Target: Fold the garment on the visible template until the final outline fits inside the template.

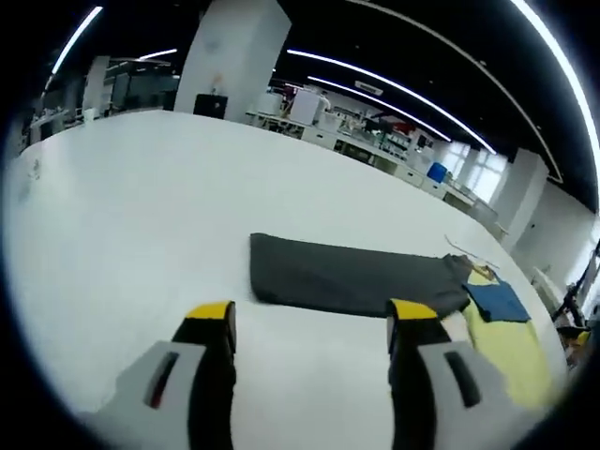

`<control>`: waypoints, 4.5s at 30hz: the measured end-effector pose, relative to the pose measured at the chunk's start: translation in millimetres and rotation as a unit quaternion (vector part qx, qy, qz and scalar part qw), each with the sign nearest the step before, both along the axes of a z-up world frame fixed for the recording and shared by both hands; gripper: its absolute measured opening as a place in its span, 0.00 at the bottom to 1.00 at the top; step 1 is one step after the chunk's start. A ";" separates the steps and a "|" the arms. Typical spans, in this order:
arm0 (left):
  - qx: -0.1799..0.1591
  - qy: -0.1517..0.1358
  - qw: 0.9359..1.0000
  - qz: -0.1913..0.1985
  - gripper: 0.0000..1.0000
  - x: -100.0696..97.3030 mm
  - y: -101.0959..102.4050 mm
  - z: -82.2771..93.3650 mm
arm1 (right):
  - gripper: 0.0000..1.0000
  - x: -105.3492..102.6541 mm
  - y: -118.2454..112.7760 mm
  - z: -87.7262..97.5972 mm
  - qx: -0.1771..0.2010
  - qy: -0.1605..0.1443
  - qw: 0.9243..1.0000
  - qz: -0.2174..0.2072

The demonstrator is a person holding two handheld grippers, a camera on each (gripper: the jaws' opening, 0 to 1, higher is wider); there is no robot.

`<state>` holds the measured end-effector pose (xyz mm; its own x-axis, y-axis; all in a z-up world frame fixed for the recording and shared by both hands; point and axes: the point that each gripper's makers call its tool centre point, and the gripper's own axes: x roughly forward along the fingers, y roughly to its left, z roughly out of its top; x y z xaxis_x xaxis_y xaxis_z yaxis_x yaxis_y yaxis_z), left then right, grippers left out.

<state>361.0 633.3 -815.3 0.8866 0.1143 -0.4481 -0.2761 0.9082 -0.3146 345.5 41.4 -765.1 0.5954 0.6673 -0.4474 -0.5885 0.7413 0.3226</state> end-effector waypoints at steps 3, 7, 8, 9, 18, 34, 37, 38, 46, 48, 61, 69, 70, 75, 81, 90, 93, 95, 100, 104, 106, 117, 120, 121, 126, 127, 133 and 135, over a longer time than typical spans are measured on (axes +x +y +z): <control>0.006 0.003 1.000 0.009 0.53 1.8 3.4 -2.6 | 0.99 -2.8 -5.9 2.5 0.002 0.002 1.000 -0.011; -0.009 0.015 0.999 0.028 0.44 5.6 6.9 -11.2 | 0.89 -6.2 -8.9 6.3 0.005 0.003 1.000 -0.015; -0.007 0.016 0.999 0.035 0.42 4.3 8.2 -10.1 | 0.85 -5.8 -9.5 7.5 0.003 0.000 1.000 -0.016; -0.015 0.009 0.999 0.045 0.41 6.1 10.3 -8.5 | 0.88 -4.0 -10.1 10.2 0.003 -0.006 1.000 -0.019; -0.013 0.037 0.996 0.083 0.12 12.8 23.4 -15.5 | 0.90 -7.2 -5.9 20.6 -0.004 -0.014 1.000 -0.006; -0.035 -0.007 0.997 0.074 0.00 23.2 30.5 18.4 | 0.99 -22.7 -0.1 8.5 -0.034 -0.005 0.999 0.011; -0.025 -0.028 0.998 0.052 0.00 34.4 21.6 39.1 | 0.99 -22.2 0.9 7.3 -0.032 -0.004 0.999 0.012; -0.025 -0.034 0.998 0.046 0.00 39.8 20.3 46.8 | 0.99 -22.2 1.9 7.3 -0.030 -0.002 0.999 0.012; -0.021 -0.118 0.991 -0.060 0.00 93.3 -46.3 115.7 | 0.99 -21.2 10.6 12.0 -0.017 -0.004 1.000 0.016; -0.012 -0.128 0.987 -0.095 0.00 107.7 -71.0 128.6 | 0.99 -20.2 11.1 15.2 -0.011 -0.007 1.000 0.014; -0.027 -0.120 0.965 -0.232 0.00 150.0 -222.0 122.4 | 0.99 -28.6 -4.2 12.5 -0.008 -0.001 1.000 -0.004; -0.074 -0.100 0.955 -0.270 0.00 169.0 -284.4 94.4 | 0.99 -31.4 -13.5 13.6 -0.001 0.003 1.000 -0.023; -0.076 -0.098 0.953 -0.277 0.00 171.1 -293.5 91.3 | 0.99 -32.1 -14.7 13.0 -0.001 0.005 1.000 -0.027; -0.092 -0.091 0.944 -0.303 0.00 176.6 -335.5 81.0 | 0.99 -38.5 -17.0 8.9 -0.002 0.012 0.999 -0.032; -0.107 -0.082 0.930 -0.341 0.00 183.0 -387.4 76.5 | 0.98 -44.2 -19.6 4.1 0.000 0.019 0.999 -0.038; -0.106 -0.065 0.906 -0.404 0.00 188.1 -466.7 63.3 | 0.98 -52.8 -23.3 -2.5 0.004 0.033 0.998 -0.048; -0.107 -0.058 0.901 -0.416 0.00 187.9 -486.1 59.2 | 0.98 -55.2 -26.7 -3.5 0.002 0.034 0.998 -0.050; -0.118 -0.055 0.897 -0.423 0.00 186.1 -496.9 56.6 | 0.98 -57.2 -27.9 -3.4 0.004 0.035 0.998 -0.053; -0.105 -0.040 0.885 -0.452 0.00 176.4 -521.8 45.6 | 0.98 -60.5 -30.0 -4.0 0.011 0.039 0.997 -0.065; -0.111 -0.020 0.876 -0.469 0.00 163.0 -532.1 34.7 | 0.98 -63.3 -31.2 -7.3 0.010 0.044 0.997 -0.066; -0.097 -0.013 0.870 -0.483 0.00 155.2 -536.9 27.4 | 0.98 -63.7 -31.7 -8.3 0.011 0.045 0.997 -0.067; -0.101 -0.001 0.862 -0.497 0.00 144.8 -538.4 12.7 | 0.98 -63.0 -28.0 -8.7 0.013 0.047 0.997 -0.065; -0.090 -0.012 0.857 -0.508 0.02 142.8 -537.0 14.9 | 0.98 -63.3 -27.0 -9.1 0.013 0.047 0.997 -0.064; -0.088 -0.012 0.856 -0.509 0.04 142.7 -536.4 14.6 | 0.98 -63.2 -26.8 -8.9 0.013 0.047 0.997 -0.063; -0.075 -0.029 0.863 -0.499 0.43 147.6 -528.1 17.8 | 0.98 -61.3 -24.3 -7.9 0.015 0.046 0.997 -0.059; -0.069 -0.035 0.864 -0.498 0.51 149.0 -526.1 18.6 | 0.98 -60.8 -23.3 -7.6 0.014 0.045 0.997 -0.058; -0.073 -0.054 0.873 -0.479 0.80 151.2 -507.7 31.6 | 0.99 -54.5 -18.1 -7.1 -0.004 0.037 0.998 -0.042; -0.067 -0.059 0.875 -0.476 0.90 152.1 -500.1 36.4 | 0.99 -51.0 -17.5 -6.4 -0.009 0.032 0.999 -0.038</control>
